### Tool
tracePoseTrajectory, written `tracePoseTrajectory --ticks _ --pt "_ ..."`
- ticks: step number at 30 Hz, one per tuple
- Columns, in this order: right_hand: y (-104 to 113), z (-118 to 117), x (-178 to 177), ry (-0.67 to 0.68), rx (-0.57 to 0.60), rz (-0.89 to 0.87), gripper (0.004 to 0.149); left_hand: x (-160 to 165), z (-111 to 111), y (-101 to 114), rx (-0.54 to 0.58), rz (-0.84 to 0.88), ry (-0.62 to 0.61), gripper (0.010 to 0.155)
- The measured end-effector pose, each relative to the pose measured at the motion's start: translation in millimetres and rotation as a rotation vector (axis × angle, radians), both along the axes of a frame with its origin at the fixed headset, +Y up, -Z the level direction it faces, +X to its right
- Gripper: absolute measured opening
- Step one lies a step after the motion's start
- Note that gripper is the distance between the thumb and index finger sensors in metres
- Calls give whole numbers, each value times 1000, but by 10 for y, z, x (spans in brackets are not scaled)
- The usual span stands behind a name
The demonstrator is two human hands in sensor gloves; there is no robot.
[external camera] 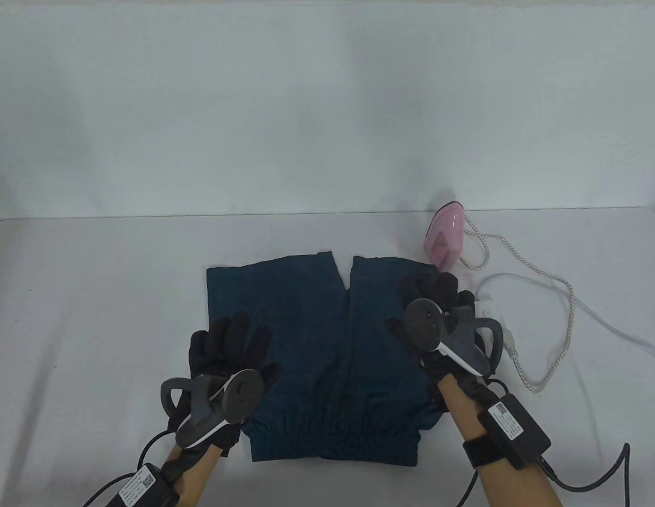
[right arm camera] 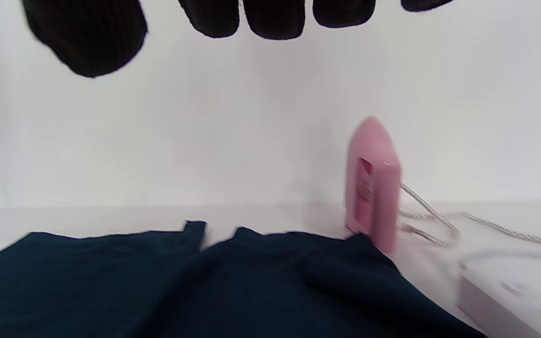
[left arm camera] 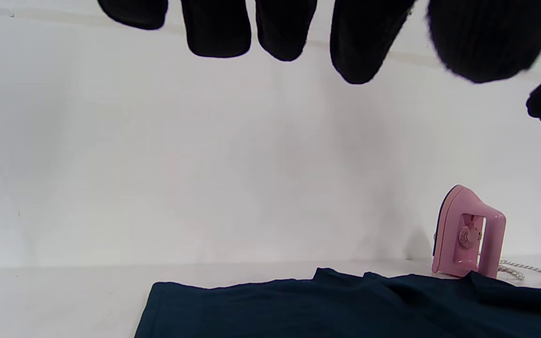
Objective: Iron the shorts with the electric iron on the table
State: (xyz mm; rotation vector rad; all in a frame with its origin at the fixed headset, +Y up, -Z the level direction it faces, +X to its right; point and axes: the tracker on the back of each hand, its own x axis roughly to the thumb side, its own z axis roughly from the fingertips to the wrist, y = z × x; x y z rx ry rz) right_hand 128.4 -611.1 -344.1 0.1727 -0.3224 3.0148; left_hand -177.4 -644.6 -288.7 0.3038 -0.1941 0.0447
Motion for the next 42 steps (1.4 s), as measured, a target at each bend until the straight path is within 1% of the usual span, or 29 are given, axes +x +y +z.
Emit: tracePoseTrajectory --ticks 4,8,11,18,35,42 --pt "-101 182 -237 49 27 2 77 40 36 2 26 0 -5 69" --pt "-292 296 -425 119 18 -9 78 67 55 -15 35 -2 -5 70" --pt "-451 319 -480 129 12 38 80 79 47 -55 33 -6 -4 70" --pt "-601 366 -467 107 -9 78 80 112 29 -129 22 -23 0 71" --pt "-620 381 -479 107 -5 116 79 151 56 -133 46 -47 -8 70" --pt "-614 380 -489 106 -2 124 78 152 65 -134 40 -51 -5 69"
